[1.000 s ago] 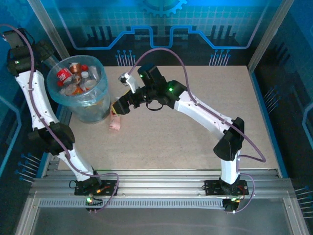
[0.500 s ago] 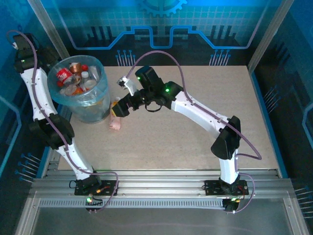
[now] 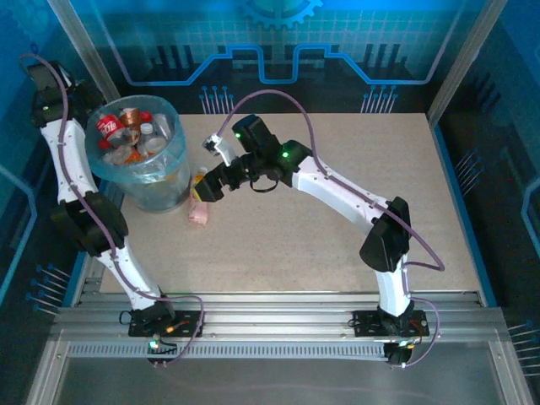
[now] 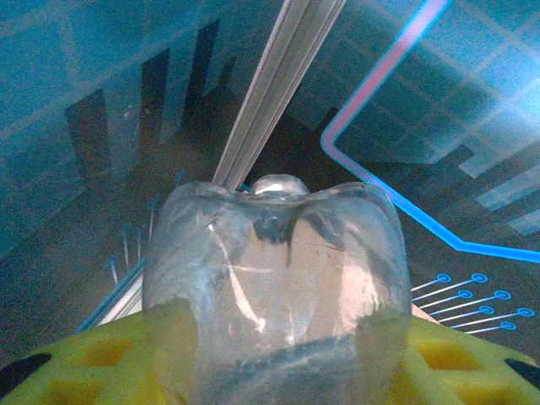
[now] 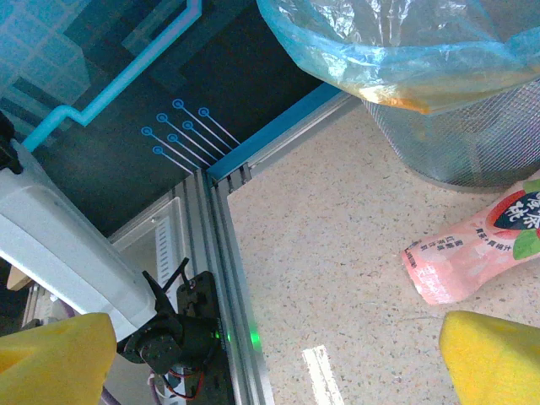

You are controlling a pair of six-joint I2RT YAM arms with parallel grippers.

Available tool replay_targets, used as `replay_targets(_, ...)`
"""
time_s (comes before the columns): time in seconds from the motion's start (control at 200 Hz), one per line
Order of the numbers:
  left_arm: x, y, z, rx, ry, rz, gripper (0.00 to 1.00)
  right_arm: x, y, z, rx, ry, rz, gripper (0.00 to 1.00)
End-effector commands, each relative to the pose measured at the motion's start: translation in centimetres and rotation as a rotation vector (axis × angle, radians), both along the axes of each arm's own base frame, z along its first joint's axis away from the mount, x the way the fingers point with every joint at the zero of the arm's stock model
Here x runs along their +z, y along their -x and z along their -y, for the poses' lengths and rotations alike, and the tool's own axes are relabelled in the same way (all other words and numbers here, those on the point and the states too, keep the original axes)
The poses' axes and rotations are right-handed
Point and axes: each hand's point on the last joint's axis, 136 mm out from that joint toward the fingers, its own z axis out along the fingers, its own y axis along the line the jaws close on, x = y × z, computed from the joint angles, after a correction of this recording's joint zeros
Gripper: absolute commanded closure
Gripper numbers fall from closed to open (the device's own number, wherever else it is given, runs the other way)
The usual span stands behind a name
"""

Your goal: Put the plastic bottles in the bin

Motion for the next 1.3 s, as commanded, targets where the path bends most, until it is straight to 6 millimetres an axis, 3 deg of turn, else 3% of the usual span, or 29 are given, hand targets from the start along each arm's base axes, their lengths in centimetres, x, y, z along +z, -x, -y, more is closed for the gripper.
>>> replay_targets(0.0,4.5,0.4,1.2,-0.065,-0.108,0.147,0.53,0.6,-0.1,0.0,0.013,-0.017,-0.009,0.01)
replay_targets(0.11,6.6,1.7,2.5,-0.081,-0.265,0.245,0.57,0.8,0.0,-0.1,0.019,-0.025,-0.016,0.01)
replay_targets(0.22,7.3,3.3,3.9,-0.106,-0.409,0.363,0.66,0.6,0.2,-0.2,0.018,-0.022,-0.02,0.01)
replay_targets(0.325,6.4,4.2,4.9,-0.116,-0.497,0.399,0.74,0.5,0.4,-0.2,0.022,-0.023,-0.024,0.01)
replay_targets(0.485,5.3,5.1,7.5,-0.182,-0.567,0.434,0.72,0.2,0.6,-0.4,0.027,-0.017,-0.028,0.01)
replay_targets(0.67,2.5,5.5,9.1,-0.254,-0.539,0.395,0.75,0.2,0.7,-0.6,0.027,-0.022,-0.032,0.01)
replay_targets(0.885,2.3,4.8,10.7,-0.377,-0.491,0.316,0.76,0.0,1.0,-0.7,0.035,-0.019,-0.034,0.01)
replay_targets(1.085,-1.3,5.6,12.0,-0.432,-0.488,0.231,0.77,0.1,1.2,-1.1,0.037,-0.029,-0.04,0.01)
replay_targets(1.296,-5.8,6.9,12.0,-0.419,-0.479,0.163,0.77,-0.2,1.4,-1.5,0.054,-0.03,-0.051,0.01)
